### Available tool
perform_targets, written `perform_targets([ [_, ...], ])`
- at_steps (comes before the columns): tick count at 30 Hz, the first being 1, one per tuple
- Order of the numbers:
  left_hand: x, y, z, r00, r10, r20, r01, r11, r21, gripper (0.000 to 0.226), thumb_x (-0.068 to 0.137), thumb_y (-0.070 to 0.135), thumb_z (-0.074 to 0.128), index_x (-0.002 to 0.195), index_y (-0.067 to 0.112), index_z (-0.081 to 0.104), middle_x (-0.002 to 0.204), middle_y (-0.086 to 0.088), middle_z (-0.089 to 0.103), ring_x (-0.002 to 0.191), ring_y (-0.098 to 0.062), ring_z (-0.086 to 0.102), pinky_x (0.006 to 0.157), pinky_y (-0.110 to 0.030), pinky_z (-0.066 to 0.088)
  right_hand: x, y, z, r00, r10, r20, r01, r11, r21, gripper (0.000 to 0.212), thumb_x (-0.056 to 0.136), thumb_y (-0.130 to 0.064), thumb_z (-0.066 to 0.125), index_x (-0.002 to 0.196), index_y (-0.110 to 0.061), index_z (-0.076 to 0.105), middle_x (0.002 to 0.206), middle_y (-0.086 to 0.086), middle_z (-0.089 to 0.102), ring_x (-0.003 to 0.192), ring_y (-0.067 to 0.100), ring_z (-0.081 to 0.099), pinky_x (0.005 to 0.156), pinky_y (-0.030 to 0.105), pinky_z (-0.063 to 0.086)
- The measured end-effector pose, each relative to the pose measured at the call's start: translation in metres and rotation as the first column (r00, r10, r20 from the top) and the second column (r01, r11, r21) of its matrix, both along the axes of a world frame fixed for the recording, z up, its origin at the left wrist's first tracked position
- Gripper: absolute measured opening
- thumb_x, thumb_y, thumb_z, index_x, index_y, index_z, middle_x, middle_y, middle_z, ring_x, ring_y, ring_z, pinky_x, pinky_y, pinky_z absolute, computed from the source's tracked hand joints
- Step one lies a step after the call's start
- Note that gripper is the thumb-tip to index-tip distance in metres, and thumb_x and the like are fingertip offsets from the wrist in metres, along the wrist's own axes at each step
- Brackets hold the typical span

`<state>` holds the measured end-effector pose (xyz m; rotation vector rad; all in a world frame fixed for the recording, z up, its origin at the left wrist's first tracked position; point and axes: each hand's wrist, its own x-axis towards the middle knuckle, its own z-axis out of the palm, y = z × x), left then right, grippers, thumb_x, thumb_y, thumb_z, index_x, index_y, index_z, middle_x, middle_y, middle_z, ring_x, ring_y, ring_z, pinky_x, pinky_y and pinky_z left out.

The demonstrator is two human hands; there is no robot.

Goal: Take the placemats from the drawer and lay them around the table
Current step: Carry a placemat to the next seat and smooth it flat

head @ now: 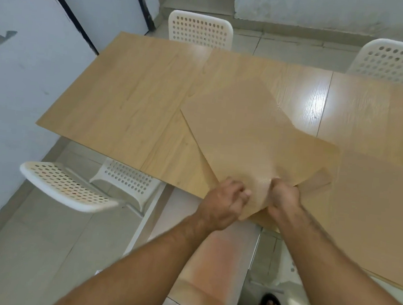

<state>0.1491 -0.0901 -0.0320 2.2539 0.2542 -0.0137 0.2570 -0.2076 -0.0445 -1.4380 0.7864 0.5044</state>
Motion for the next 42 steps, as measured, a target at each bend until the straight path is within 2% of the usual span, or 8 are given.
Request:
perform_targets([
  [5,0.026,0.052,0.021,0.888,0.457,-0.054,-0.433,0.869,0.238,0.046,0.098,0.053,0.043,0.133,0.025,0.053,0.140,-0.003,0.048,0.130,-0.020,0.043,0.106,-0.047,0.039,-0.008,-0.010,0.009,0.998,-0.025,-0.057,0.038,0.970,0.239,0.024,0.099,-0.010,0.058,0.121,-0.002,0.062,0.112,0.014,0.071,0.091,0.029,0.069,0.073,0.045,0.061],
  [11,0.022,0.146,0.045,0.669,0.707,-0.229,-0.542,0.675,0.500,0.092,0.086,0.065,0.053,0.155,0.018,0.014,0.164,-0.015,0.002,0.150,-0.034,0.001,0.114,-0.061,0.018,-0.026,-0.039,0.030,0.949,0.297,-0.102,-0.220,0.860,0.461,0.022,0.103,-0.020,0.049,0.107,-0.004,0.064,0.079,0.012,0.075,0.063,0.024,0.073,0.048,0.037,0.058],
  [16,-0.015,0.215,0.062,0.520,0.771,-0.366,-0.657,0.636,0.405,0.116,0.068,0.082,0.060,0.154,0.015,0.018,0.156,-0.016,0.032,0.141,-0.037,0.033,0.112,-0.056,0.026,-0.027,-0.052,0.035,0.897,0.439,-0.054,-0.354,0.786,0.507,0.030,0.084,-0.013,0.068,0.112,-0.004,0.069,0.090,0.018,0.075,0.067,0.027,0.074,0.056,0.041,0.061],
  [20,-0.050,0.244,0.082,0.600,0.684,-0.415,-0.742,0.670,0.032,0.057,0.085,0.048,0.071,0.127,0.009,0.061,0.131,-0.014,0.061,0.109,-0.030,0.061,0.093,-0.037,0.048,-0.030,-0.046,0.040,0.818,0.569,-0.084,-0.457,0.733,0.504,0.053,0.059,-0.017,0.088,0.109,-0.005,0.077,0.110,0.024,0.072,0.078,0.031,0.074,0.067,0.046,0.062],
  [25,-0.114,0.244,0.104,0.580,0.777,-0.246,-0.786,0.613,0.081,0.052,0.095,0.031,0.064,0.139,0.005,0.051,0.145,-0.012,0.051,0.132,-0.031,0.047,0.107,-0.035,0.037,-0.057,-0.006,0.057,0.811,0.584,0.025,-0.549,0.746,0.377,0.022,0.092,-0.011,0.061,0.111,-0.001,0.067,0.083,0.013,0.076,0.064,0.022,0.073,0.055,0.034,0.061],
  [28,-0.167,0.242,0.112,0.488,0.858,-0.162,-0.863,0.502,0.057,0.005,0.098,0.024,0.060,0.100,0.021,0.063,0.101,0.006,0.061,0.111,-0.025,0.054,0.085,-0.028,0.039,-0.081,0.026,0.062,0.806,0.576,0.136,-0.590,0.761,0.269,0.015,0.097,-0.009,0.058,0.107,-0.008,0.069,0.066,0.000,0.074,0.053,0.010,0.069,0.046,0.025,0.055],
  [36,-0.314,0.260,0.137,0.318,0.947,-0.045,-0.946,0.314,-0.073,0.022,0.100,0.024,0.056,0.117,0.012,0.063,0.118,0.001,0.064,0.109,-0.020,0.061,0.089,-0.031,0.047,-0.138,0.123,0.079,0.671,0.629,0.392,-0.684,0.730,0.000,0.019,0.090,-0.014,0.071,0.109,-0.011,0.070,0.089,-0.001,0.071,0.063,0.006,0.070,0.058,0.027,0.059],
  [42,-0.389,0.348,0.148,0.306,0.951,0.048,-0.944,0.310,-0.117,0.008,0.100,0.018,0.055,0.099,0.016,0.063,0.082,0.009,0.058,0.070,-0.003,0.053,0.053,-0.013,0.037,-0.209,0.229,0.100,0.618,0.613,0.492,-0.663,0.743,-0.092,0.034,0.091,-0.018,0.071,0.124,-0.015,0.063,0.113,0.007,0.068,0.085,0.021,0.065,0.085,0.033,0.050],
])
